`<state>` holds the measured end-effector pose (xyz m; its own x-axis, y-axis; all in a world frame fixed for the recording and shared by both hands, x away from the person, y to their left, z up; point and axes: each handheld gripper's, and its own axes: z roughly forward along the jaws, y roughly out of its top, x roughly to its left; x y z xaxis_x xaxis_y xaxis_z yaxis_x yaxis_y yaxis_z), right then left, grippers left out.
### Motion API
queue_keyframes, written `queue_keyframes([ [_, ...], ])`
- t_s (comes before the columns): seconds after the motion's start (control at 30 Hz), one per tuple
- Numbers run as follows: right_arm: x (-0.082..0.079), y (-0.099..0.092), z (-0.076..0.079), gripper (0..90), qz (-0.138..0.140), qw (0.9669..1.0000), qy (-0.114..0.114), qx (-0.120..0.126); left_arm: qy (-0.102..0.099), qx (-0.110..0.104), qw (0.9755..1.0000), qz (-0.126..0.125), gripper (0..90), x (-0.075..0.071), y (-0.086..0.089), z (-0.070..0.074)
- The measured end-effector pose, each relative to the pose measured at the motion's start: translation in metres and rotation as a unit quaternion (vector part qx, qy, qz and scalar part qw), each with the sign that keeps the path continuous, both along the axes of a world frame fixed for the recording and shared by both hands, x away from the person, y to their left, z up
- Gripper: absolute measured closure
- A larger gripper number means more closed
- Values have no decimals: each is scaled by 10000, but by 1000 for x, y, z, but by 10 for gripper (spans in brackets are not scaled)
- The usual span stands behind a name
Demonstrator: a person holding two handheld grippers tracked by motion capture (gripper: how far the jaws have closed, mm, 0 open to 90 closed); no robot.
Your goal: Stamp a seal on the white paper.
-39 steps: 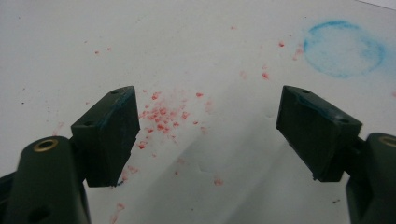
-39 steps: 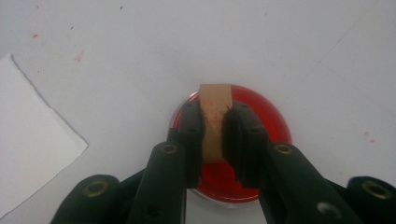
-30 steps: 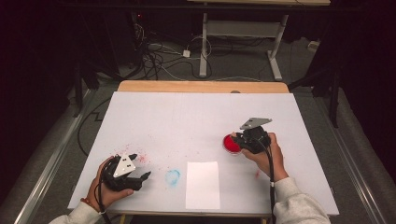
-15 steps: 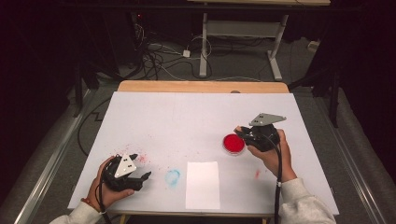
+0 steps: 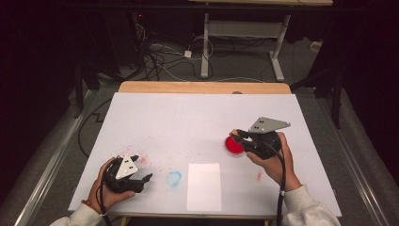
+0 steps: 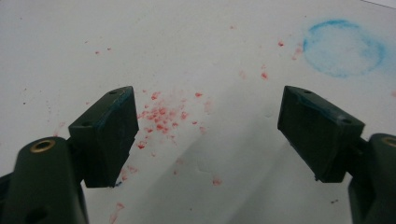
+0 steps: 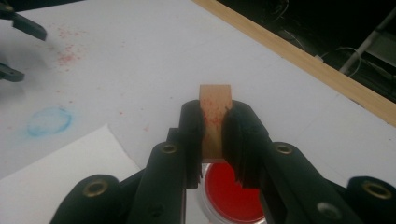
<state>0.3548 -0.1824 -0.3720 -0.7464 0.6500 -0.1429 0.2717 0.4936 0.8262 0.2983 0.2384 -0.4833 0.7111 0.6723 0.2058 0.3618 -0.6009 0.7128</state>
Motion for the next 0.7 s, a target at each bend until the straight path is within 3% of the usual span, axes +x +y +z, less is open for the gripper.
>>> queue_keyframes([
  [0.37, -18, 12, 2, 762, 270, 9995, -116, -64, -115, 14, 9999, -35, 196, -1, 0, 2],
  [0.47, -24, 16, 1, 762, 347, 9993, -99, -67, -61, -1, 10000, -10, 196, -2, -1, 2],
  [0.7, -35, 30, -11, 762, 565, 9982, -5, -180, -46, 16, 10000, -16, 195, -1, -2, 2],
])
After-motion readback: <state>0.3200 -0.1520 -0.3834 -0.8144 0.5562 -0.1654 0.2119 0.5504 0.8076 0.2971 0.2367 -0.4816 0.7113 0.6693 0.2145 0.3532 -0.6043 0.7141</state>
